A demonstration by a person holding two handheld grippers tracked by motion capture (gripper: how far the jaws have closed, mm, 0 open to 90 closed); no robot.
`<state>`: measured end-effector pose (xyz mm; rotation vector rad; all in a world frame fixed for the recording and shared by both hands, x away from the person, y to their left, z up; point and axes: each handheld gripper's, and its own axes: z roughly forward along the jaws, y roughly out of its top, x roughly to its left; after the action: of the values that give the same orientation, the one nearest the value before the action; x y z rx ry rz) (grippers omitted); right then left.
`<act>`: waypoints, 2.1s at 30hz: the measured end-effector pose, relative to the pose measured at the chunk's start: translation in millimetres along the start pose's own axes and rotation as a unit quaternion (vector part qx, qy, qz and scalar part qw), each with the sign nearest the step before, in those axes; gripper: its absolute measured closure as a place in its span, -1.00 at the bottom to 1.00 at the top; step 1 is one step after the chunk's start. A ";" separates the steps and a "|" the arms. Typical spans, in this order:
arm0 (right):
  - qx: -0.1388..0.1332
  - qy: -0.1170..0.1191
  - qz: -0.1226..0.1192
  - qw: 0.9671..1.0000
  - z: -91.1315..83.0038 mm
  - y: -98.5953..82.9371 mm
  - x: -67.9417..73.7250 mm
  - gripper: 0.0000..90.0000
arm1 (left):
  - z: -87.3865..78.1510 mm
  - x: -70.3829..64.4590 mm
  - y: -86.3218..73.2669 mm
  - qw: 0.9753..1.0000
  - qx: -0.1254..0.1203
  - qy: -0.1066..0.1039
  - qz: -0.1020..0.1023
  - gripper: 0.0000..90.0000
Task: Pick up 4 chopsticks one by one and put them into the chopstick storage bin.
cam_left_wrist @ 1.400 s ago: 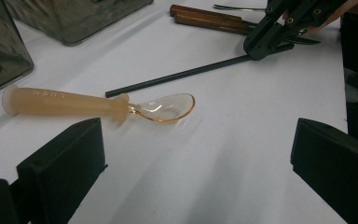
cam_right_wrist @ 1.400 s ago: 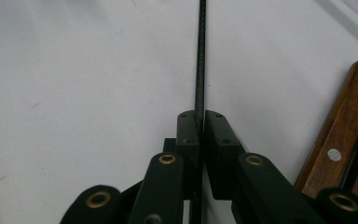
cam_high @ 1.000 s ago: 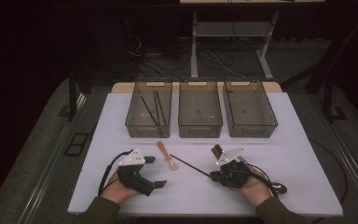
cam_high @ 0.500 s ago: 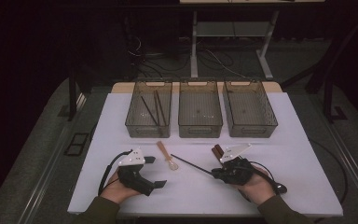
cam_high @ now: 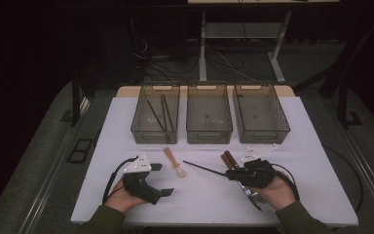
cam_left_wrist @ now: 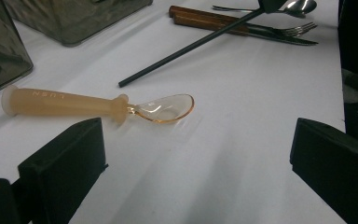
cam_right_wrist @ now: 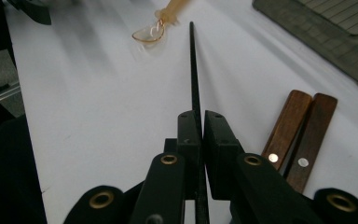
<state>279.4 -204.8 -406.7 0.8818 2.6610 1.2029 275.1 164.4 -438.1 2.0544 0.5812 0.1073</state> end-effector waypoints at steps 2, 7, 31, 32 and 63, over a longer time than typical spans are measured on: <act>-0.009 -0.001 0.001 1.000 -3.5 1.3 -0.7 0.89 | 0.0 -0.1 0.0 1.000 0.000 0.000 0.000 -0.95; -0.030 0.002 0.004 1.000 -11.3 4.8 -2.0 0.89 | 0.1 0.0 0.0 1.000 -0.001 -0.001 0.000 -0.95; -0.078 0.003 0.009 0.997 -24.1 23.6 -6.3 0.89 | 0.2 0.1 -0.2 1.000 -0.002 0.001 -0.005 -0.95; -0.080 0.002 0.010 0.997 -24.3 24.7 -6.7 0.89 | 0.2 -0.1 -0.1 1.000 -0.002 0.001 -0.006 -0.95; -0.121 0.000 0.027 0.992 -4.8 61.7 -22.9 0.89 | 0.7 2.8 -1.1 1.000 -0.007 0.001 -0.006 -0.95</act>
<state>325.8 -188.0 -362.8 0.9158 2.4355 1.4968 277.4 165.6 -439.8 2.0370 0.5924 0.1059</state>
